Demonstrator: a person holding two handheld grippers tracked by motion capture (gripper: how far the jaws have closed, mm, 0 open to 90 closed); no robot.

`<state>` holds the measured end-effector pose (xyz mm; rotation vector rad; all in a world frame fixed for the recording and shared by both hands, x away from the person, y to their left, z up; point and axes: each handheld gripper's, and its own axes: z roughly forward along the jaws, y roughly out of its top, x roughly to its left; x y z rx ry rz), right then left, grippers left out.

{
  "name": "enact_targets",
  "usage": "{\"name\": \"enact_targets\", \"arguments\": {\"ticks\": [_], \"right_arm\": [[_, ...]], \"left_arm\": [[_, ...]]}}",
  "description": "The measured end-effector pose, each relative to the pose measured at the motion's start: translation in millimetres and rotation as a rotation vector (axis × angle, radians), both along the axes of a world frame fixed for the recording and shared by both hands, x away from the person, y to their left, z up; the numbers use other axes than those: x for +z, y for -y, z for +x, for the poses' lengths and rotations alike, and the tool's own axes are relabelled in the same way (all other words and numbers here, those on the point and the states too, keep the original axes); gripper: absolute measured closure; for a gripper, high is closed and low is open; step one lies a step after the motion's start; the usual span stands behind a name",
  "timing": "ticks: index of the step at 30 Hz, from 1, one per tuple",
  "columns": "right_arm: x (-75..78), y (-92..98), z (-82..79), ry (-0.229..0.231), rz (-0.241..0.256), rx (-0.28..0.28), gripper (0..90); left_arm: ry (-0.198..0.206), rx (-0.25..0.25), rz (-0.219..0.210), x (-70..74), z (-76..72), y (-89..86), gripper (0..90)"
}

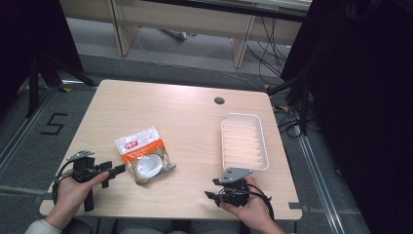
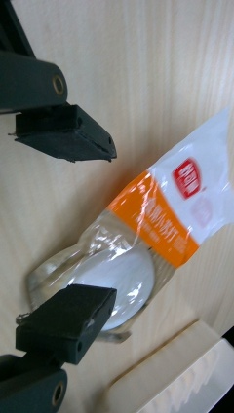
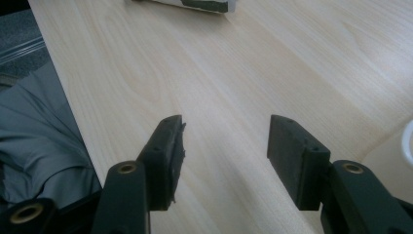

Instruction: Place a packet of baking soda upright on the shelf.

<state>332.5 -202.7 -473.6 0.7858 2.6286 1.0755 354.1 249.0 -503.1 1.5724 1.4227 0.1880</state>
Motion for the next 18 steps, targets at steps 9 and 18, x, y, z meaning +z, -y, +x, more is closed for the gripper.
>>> {"name": "enact_targets", "arguments": {"ticks": [9,18], "right_arm": [[2.3,-1.0,-0.4,0.01,0.026,-0.022,45.5],[2.1,-0.3,-0.3,0.006,0.04,-0.035,44.0]], "left_arm": [[0.002,0.059,-0.006,-4.7,21.9,-7.3,28.7],[-0.004,0.055,-0.007,-4.8,22.2,-6.5,28.8]]}}
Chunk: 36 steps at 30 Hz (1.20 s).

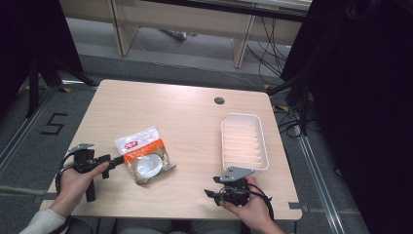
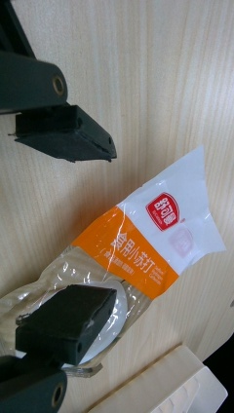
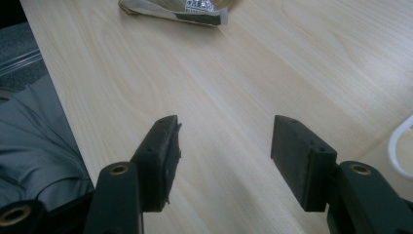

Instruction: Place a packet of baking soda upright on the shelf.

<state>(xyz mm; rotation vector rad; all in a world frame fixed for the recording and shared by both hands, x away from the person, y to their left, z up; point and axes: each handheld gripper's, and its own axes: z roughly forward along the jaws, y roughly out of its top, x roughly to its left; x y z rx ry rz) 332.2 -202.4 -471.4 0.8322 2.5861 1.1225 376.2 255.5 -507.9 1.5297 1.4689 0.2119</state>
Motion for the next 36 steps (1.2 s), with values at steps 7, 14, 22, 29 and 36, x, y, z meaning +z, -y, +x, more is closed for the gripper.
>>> {"name": "enact_targets", "arguments": {"ticks": [7,14,22,29,36], "right_arm": [[0.3,-1.0,-0.2,0.012,0.006,0.009,43.5],[2.2,-2.3,-0.3,0.029,0.007,0.027,43.6],[0.3,-3.0,-0.8,0.017,0.004,0.028,43.3],[0.0,-2.7,-0.4,0.014,0.001,0.016,43.1],[-1.1,-2.9,-0.6,0.01,-0.008,0.013,42.7]], "left_arm": [[-0.01,0.006,-0.022,-3.1,4.3,1.1,29.2],[-0.015,0.009,-0.026,-1.5,22.1,4.1,31.9],[-0.027,0.018,-0.037,-4.0,38.9,9.8,32.9],[-0.053,0.034,-0.064,-10.3,55.6,10.5,34.8],[-0.071,0.022,-0.114,-16.4,61.5,11.7,39.4]]}}
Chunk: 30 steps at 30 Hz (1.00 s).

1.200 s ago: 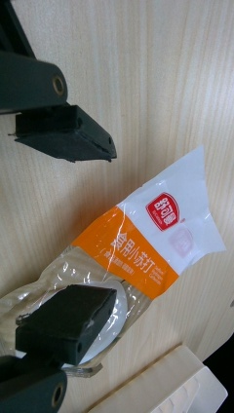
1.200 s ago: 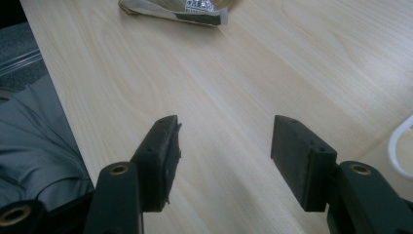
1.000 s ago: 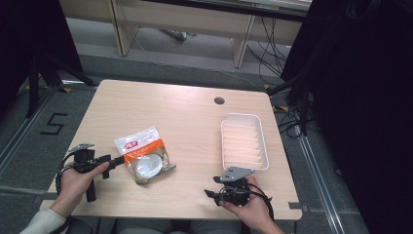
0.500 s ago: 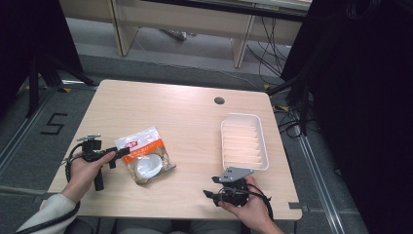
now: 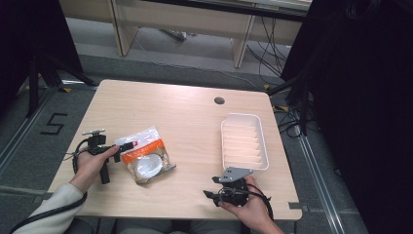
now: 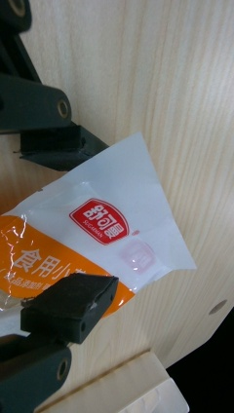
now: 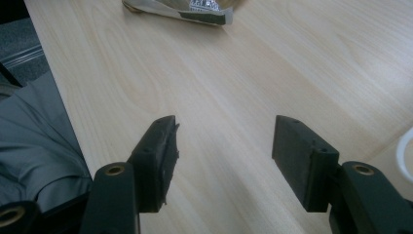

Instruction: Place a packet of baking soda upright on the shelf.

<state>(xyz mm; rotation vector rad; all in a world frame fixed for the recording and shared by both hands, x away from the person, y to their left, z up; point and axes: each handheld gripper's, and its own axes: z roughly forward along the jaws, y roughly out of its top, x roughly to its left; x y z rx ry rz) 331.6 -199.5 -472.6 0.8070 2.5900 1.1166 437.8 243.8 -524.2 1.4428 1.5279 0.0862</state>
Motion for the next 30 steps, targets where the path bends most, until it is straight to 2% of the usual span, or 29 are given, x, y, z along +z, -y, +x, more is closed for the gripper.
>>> {"name": "enact_targets", "arguments": {"ticks": [2,9,13,14,17,20,22,26,29,30], "right_arm": [[-0.7,0.4,0.8,0.001,-0.003,0.005,42.6],[-0.4,0.5,0.9,-0.007,-0.018,0.009,42.6],[-0.6,0.0,0.0,-0.015,-0.016,0.003,42.5],[-0.2,0.4,0.5,-0.009,-0.02,0.007,42.5],[-0.2,-0.2,-0.7,-0.018,-0.017,0.002,42.3],[-1.8,0.1,1.0,-0.002,-0.018,0.008,42.2],[-3.5,0.2,3.3,0.017,-0.024,0.033,42.1],[-3.1,-0.1,2.9,0.009,-0.026,0.028,42.0],[-3.7,0.2,3.9,0.013,-0.028,0.034,41.9],[-3.9,0.3,4.1,0.017,-0.028,0.036,41.9]], "left_arm": [[-0.001,-0.002,-0.016,-0.5,-0.4,-0.2,40.5],[0.019,-0.022,-0.016,1.5,-1.4,1.4,48.5],[0.026,-0.034,-0.003,1.1,-2.2,2.9,52.2],[0.017,-0.039,0.021,-0.8,-2.4,3.4,52.2],[0.003,-0.036,0.028,-3.6,-1.8,2.9,52.3],[-0.002,-0.04,0.029,-4.8,-1.8,2.8,53.4],[0.003,-0.052,0.046,-3.8,-1.9,4.7,54.9],[0.014,-0.074,0.056,-2.6,-2.4,4.7,64.9],[0.037,-0.09,0.074,-0.7,-3.2,4.6,72.9],[0.044,-0.096,0.077,0.1,-3.5,4.7,72.9]]}}
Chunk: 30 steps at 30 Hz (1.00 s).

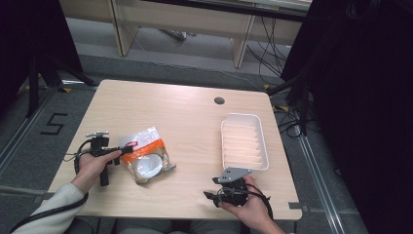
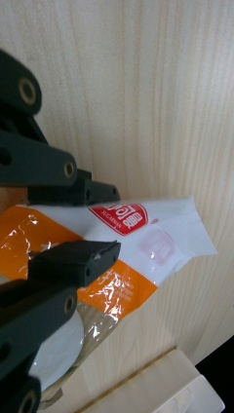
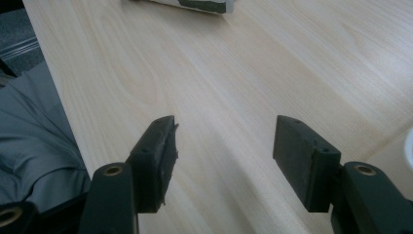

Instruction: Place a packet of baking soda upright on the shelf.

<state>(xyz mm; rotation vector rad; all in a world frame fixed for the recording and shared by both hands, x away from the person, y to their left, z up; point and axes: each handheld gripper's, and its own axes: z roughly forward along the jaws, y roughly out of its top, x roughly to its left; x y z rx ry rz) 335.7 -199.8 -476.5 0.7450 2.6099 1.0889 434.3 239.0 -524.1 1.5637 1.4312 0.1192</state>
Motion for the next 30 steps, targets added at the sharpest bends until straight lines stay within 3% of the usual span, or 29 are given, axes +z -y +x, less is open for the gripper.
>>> {"name": "enact_targets", "arguments": {"ticks": [1,6,17,23,24,30], "right_arm": [[0.3,0.0,-0.4,-0.004,-0.001,-0.002,41.9],[0.0,0.1,-0.2,-0.002,-0.001,-0.001,41.9],[2.0,1.7,-0.2,-0.001,0.002,-0.003,42.1],[2.2,1.6,-0.9,-0.019,0.008,-0.01,42.1],[1.4,1.5,-0.1,-0.003,0.01,-0.008,42.1],[2.1,2.8,0.5,0.002,0.018,-0.005,42.5]], "left_arm": [[0.01,-0.013,0.001,1.4,-0.6,0.6,78.3],[0.031,-0.029,-0.004,4.2,-1.9,0.9,88.1],[0.106,-0.087,-0.069,24.7,-10.1,4.9,89.0],[0.168,-0.135,-0.084,41.0,-23.1,7.0,89.1],[0.176,-0.126,-0.097,43.4,-25.6,9.2,89.1],[0.244,-0.176,-0.076,56.1,-38.4,18.0,89.2]]}}
